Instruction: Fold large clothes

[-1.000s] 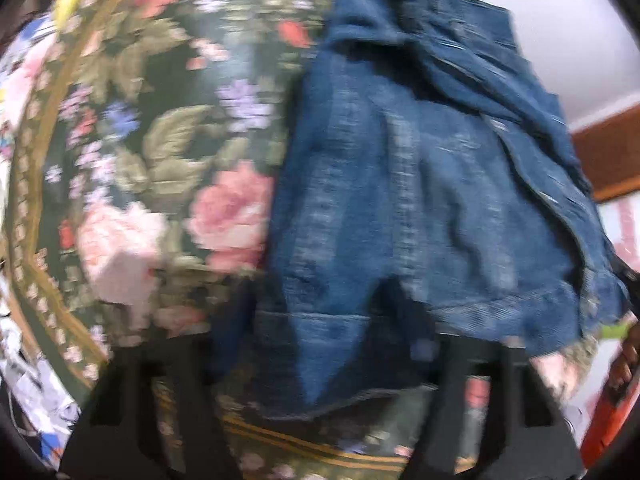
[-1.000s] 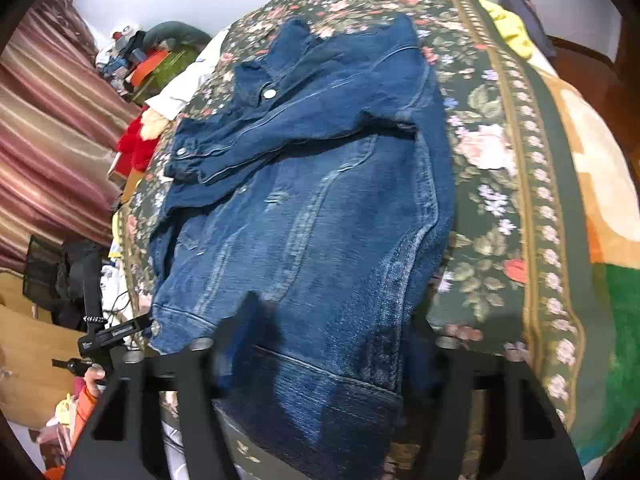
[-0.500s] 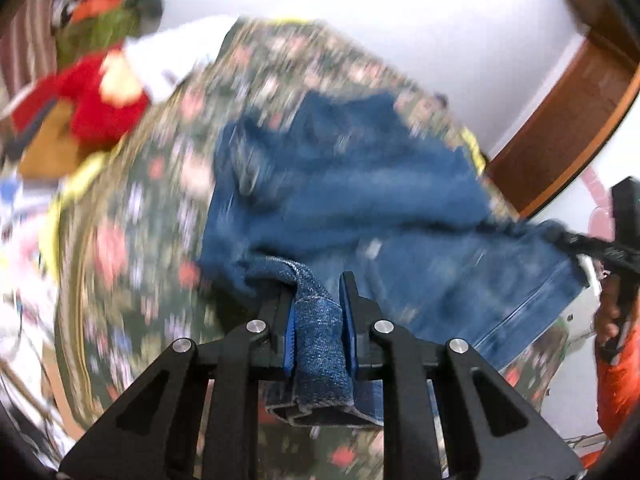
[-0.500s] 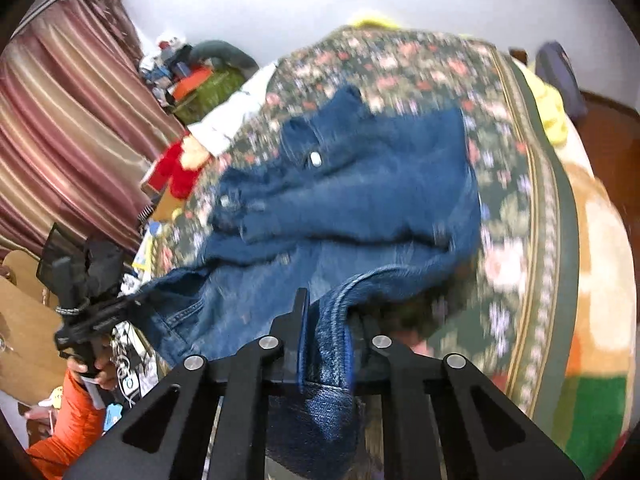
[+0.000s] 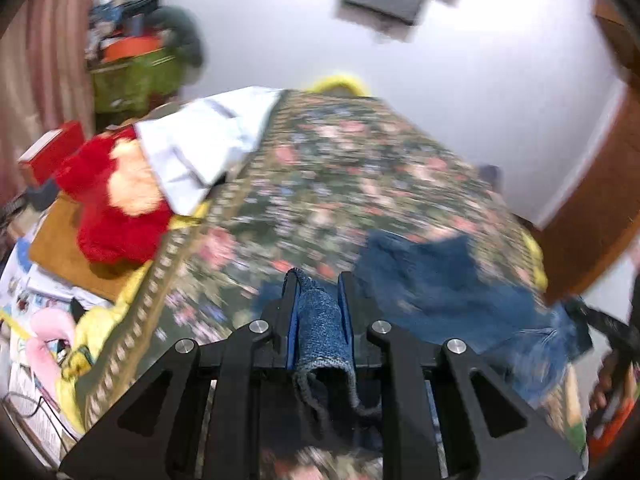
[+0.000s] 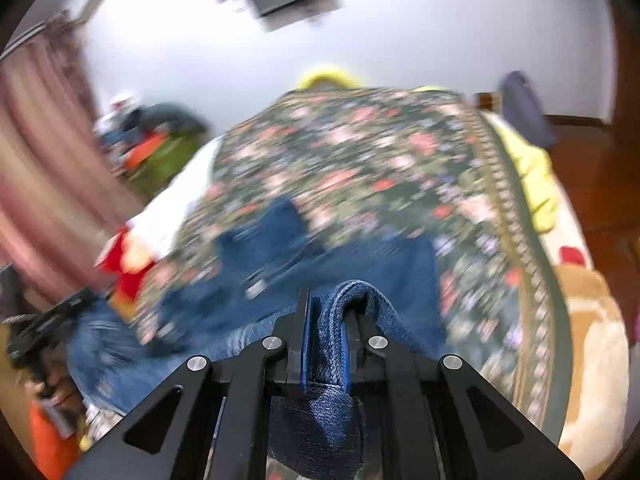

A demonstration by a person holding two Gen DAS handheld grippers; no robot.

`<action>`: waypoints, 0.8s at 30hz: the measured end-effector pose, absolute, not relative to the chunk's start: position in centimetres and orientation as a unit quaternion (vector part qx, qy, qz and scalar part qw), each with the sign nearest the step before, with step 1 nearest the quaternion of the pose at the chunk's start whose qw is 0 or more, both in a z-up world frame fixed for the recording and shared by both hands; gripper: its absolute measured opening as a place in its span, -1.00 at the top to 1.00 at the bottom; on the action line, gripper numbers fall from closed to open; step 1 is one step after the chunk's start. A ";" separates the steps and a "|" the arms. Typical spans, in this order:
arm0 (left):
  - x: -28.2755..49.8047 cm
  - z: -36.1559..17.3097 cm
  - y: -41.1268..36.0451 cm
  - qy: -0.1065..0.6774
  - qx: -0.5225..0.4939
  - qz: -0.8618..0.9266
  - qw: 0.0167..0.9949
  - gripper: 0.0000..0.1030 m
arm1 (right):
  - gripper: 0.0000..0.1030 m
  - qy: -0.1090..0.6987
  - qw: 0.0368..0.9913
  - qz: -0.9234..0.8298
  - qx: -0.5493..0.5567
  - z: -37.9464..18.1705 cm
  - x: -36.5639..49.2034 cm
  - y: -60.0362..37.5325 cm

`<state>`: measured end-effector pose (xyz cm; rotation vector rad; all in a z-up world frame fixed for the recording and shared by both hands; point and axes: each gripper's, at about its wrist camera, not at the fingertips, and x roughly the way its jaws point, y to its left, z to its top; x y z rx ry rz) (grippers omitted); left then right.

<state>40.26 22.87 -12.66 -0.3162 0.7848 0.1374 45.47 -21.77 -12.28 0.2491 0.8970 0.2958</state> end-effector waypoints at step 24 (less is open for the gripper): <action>41.7 -18.4 21.4 0.477 -0.081 0.102 0.869 -0.14 | 0.81 0.476 0.868 0.110 0.086 -13.9 44.8 -29.8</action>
